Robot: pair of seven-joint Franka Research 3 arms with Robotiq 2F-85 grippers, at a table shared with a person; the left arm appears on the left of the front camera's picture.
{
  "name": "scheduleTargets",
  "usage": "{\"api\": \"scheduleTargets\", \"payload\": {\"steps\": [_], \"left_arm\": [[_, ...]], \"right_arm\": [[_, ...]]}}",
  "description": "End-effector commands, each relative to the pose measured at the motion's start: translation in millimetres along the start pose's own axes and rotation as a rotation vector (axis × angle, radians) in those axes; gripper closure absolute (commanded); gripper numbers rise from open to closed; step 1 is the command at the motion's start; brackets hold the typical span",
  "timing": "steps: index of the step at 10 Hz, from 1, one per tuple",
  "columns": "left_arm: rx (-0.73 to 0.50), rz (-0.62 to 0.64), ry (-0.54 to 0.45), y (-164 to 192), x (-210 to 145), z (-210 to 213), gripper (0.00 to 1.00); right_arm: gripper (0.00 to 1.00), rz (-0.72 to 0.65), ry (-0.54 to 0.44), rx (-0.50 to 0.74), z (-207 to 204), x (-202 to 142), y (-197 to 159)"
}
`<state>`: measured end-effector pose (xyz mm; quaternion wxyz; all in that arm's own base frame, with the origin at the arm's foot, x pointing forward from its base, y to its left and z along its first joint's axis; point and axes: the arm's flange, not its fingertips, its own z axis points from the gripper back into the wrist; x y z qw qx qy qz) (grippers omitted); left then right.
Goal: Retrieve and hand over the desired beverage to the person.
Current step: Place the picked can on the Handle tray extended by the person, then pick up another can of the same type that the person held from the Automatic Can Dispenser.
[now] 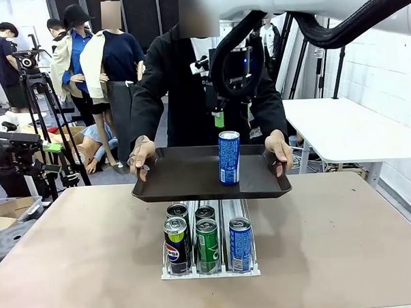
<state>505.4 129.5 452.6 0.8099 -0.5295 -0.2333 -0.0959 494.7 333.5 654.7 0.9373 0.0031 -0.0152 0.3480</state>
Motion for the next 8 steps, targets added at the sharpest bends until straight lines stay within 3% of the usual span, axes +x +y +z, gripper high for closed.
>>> {"api": "scheduleTargets", "payload": {"steps": [1,8], "left_arm": [[0.002,-0.002,0.002,-0.8,-0.4,1.3,0.00],[0.002,-0.002,0.002,-0.8,-0.4,1.3,0.00]], "right_arm": [[0.00,0.017,0.007,-0.030,-0.4,-5.9,-2.5],[0.00,0.000,0.000,0.000,0.0,0.0,0.0]]}}
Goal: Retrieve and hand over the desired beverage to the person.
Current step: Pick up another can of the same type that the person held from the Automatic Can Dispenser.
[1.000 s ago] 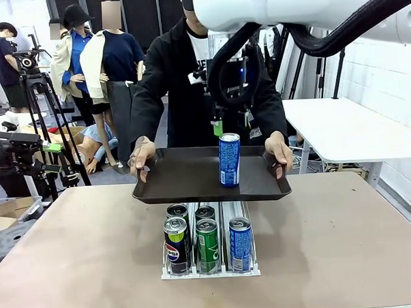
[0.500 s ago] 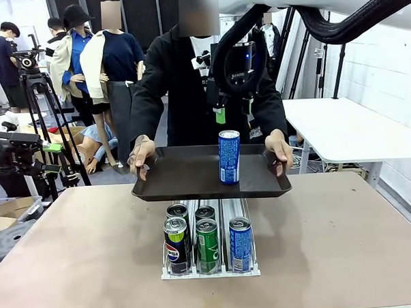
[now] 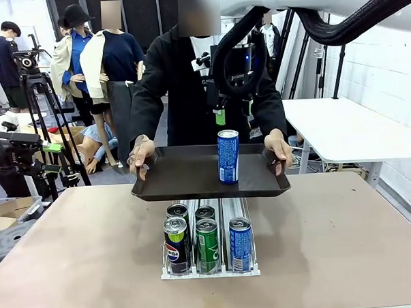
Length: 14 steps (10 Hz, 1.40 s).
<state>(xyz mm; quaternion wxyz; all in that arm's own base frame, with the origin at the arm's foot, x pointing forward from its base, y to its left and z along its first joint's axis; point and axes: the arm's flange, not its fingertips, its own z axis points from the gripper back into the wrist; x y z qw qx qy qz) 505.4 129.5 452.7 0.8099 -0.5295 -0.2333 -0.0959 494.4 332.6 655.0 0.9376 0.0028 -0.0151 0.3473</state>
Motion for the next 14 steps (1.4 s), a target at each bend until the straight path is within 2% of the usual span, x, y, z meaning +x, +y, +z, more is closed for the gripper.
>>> {"api": "scheduleTargets", "payload": {"steps": [1,7,8,11,14], "left_arm": [[0.002,-0.002,0.002,-0.8,-0.4,1.3,0.00],[0.002,-0.002,0.002,-0.8,-0.4,1.3,0.00],[0.002,-0.002,0.002,-0.8,-0.4,1.3,0.00],[0.002,-0.002,0.002,-0.8,-0.4,1.3,0.00],[0.002,-0.002,0.002,-0.8,-0.4,1.3,0.00]], "right_arm": [[0.00,0.002,0.000,0.001,-0.2,0.7,0.5],[0.00,0.000,0.000,0.000,0.0,0.0,0.0],[0.00,0.007,-0.003,0.067,-0.3,-7.8,-6.8],[0.00,-0.042,-0.092,0.267,13.7,-53.3,-38.1],[0.00,-0.156,-0.136,0.402,-9.4,-93.4,-88.1]]}}
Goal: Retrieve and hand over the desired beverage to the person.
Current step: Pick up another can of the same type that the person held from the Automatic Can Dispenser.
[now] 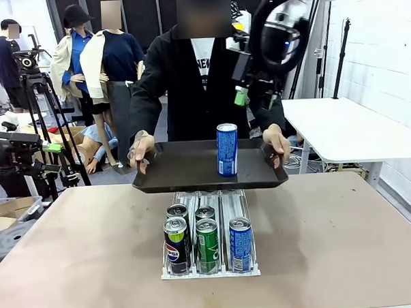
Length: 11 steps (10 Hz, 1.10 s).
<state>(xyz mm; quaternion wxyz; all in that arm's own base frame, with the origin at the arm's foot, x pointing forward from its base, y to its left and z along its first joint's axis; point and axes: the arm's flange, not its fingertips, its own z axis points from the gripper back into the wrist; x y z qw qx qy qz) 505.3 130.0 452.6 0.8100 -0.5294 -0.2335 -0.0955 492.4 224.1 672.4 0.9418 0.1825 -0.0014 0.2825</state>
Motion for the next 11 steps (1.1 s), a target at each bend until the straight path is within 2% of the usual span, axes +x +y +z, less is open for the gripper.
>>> {"api": "scheduleTargets", "payload": {"steps": [1,3,7,9,11], "left_arm": [[0.001,-0.002,0.003,-1.0,-0.3,0.8,0.00],[0.001,-0.002,0.003,-1.0,-0.3,0.8,0.00],[0.001,-0.002,0.003,-1.0,-0.3,0.8,0.00],[0.001,-0.002,0.003,-1.0,-0.3,0.8,0.00],[0.001,-0.002,0.003,-1.0,-0.3,0.8,0.00]], "right_arm": [[0.00,-0.085,-0.083,0.116,-23.2,-37.3,-37.9],[0.00,-0.238,-0.179,0.242,-36.2,-71.9,-67.5],[0.00,-0.410,-0.357,0.432,-67.4,-135.6,-144.9],[0.00,-0.441,-0.429,0.515,-88.6,-155.1,-183.5],[0.00,-0.435,-0.450,0.613,-102.6,-162.3,-213.0]]}}
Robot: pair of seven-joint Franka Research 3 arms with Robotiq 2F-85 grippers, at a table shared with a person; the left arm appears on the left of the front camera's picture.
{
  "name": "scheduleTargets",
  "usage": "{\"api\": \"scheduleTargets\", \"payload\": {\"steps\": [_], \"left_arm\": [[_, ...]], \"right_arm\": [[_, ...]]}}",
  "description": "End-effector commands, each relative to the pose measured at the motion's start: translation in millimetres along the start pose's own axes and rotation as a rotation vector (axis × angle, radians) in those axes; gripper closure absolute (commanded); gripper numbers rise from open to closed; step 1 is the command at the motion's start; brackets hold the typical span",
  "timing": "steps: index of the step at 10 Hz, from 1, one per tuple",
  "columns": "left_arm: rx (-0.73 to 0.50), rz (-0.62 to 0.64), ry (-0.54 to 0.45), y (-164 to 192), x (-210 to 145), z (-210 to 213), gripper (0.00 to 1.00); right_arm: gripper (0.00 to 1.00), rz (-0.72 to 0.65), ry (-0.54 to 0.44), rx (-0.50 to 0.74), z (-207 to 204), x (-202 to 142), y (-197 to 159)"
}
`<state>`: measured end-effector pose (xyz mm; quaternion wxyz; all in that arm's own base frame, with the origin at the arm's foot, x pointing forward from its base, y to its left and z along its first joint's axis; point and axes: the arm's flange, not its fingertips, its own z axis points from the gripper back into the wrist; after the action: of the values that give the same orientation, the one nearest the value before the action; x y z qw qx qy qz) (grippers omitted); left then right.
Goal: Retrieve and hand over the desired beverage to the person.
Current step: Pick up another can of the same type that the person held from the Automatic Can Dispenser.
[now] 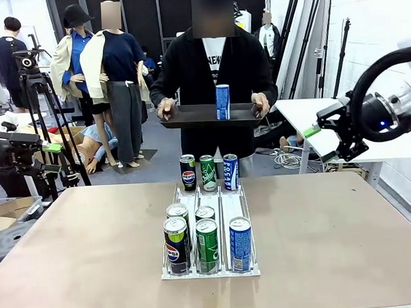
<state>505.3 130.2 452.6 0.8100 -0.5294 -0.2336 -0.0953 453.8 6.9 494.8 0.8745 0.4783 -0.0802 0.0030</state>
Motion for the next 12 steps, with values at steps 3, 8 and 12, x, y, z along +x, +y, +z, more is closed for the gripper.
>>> {"api": "scheduleTargets", "payload": {"steps": [3,8,12], "left_arm": [[0.001,-0.003,0.003,-1.2,-0.3,0.6,0.00],[0.001,-0.003,0.003,-1.2,-0.3,0.6,0.00],[0.001,-0.003,0.003,-1.2,-0.3,0.6,0.00]], "right_arm": [[0.00,-0.038,-0.029,0.237,-1.2,2.2,-51.6],[0.00,-0.069,-0.033,0.316,-7.4,5.4,-77.8],[0.00,-0.096,-0.023,0.261,-2.7,6.3,-75.8]]}}
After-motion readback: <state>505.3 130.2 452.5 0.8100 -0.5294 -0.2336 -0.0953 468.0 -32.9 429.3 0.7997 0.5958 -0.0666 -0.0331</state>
